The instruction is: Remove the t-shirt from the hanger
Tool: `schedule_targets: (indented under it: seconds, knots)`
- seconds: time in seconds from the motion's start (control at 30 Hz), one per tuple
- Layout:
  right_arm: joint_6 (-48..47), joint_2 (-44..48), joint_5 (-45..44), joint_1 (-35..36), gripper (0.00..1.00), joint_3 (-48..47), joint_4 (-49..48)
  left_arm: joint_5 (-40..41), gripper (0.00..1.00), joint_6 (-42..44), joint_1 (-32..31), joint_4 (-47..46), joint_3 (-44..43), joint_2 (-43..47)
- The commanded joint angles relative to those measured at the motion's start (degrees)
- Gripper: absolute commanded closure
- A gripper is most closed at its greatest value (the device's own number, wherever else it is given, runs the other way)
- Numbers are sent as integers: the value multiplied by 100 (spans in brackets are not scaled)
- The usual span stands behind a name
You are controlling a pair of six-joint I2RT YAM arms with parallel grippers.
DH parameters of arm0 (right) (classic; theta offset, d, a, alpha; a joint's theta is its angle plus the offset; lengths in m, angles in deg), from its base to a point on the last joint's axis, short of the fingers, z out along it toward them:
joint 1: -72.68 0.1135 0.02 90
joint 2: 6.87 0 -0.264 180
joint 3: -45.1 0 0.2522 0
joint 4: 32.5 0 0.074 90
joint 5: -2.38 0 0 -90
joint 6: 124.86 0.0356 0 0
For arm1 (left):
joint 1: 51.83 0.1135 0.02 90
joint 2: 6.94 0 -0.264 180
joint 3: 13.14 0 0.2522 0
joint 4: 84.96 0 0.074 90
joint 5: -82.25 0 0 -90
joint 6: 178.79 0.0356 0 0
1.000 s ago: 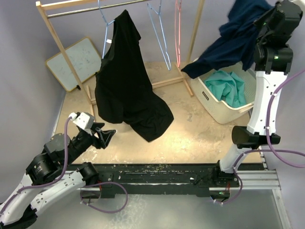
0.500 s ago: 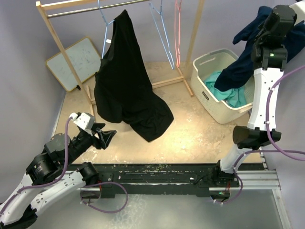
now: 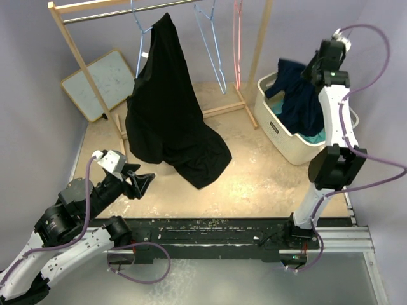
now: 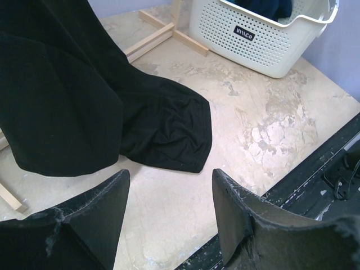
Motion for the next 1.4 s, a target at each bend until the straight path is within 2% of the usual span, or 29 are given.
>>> schedule_targets:
  seconds: [0.0, 0.07, 0.2, 0.3, 0.37, 0.4, 0.57, 0.7, 0.8, 0.87, 0.93, 1.0, 1.17, 1.2, 1.3, 1.37]
  knots:
    - [190, 351, 651, 72, 89, 1098, -450, 36, 36, -2, -4, -159, -5, 82]
    - [148, 315, 707, 73, 82, 1379, -432, 36, 36, -2, -4, -155, -8, 84]
    - [139, 359, 665, 72, 77, 1679, -341, 27, 36, 4, -1, -161, -16, 52]
    - [362, 710, 526, 73, 58, 2073, -523, 26, 36, -1, 0, -161, -15, 40]
    - [455, 965, 485, 73, 38, 2229, -559, 35, 36, -6, -5, -160, -16, 54]
    - [501, 1082, 463, 77, 33, 2291, -573, 36, 36, -6, -5, -163, -11, 52]
    - [531, 1896, 231, 229, 31, 2502, -668, 37, 36, -6, -5, -163, -10, 48]
    - [423, 2689, -303, 674, 30, 2553, -871, 28, 36, 0, -1, -165, -23, 30]
    - [-41, 3365, 76, 1460, 35, 2678, -1600, 64, 37, 2, -1, -169, -47, 80]
    - [-430, 3494, 534, 2186, 38, 2509, -2052, 139, 38, -11, 6, -156, -53, 179]
    - [-785, 3290, 1024, 2975, 37, 2020, -2002, 222, 38, -35, 4, -148, -55, 322]
    - [-1016, 2796, 1254, 3738, 35, 1227, -1529, 307, 38, -69, 4, -141, -47, 480]
    - [-1524, 1543, 720, 5234, 31, -517, -715, 626, 38, -167, 5, -105, -48, 817]
    - [-1545, 1366, 632, 5376, 30, -642, -689, 835, 38, -210, 12, -46, -63, 866]
    - [-1520, 993, 518, 5650, 29, -839, -731, 2275, 36, -613, 29, 249, -197, 946]
    - [-1518, 801, 413, 5783, 29, -959, -718, 2932, 37, -719, 30, 142, -163, 1010]
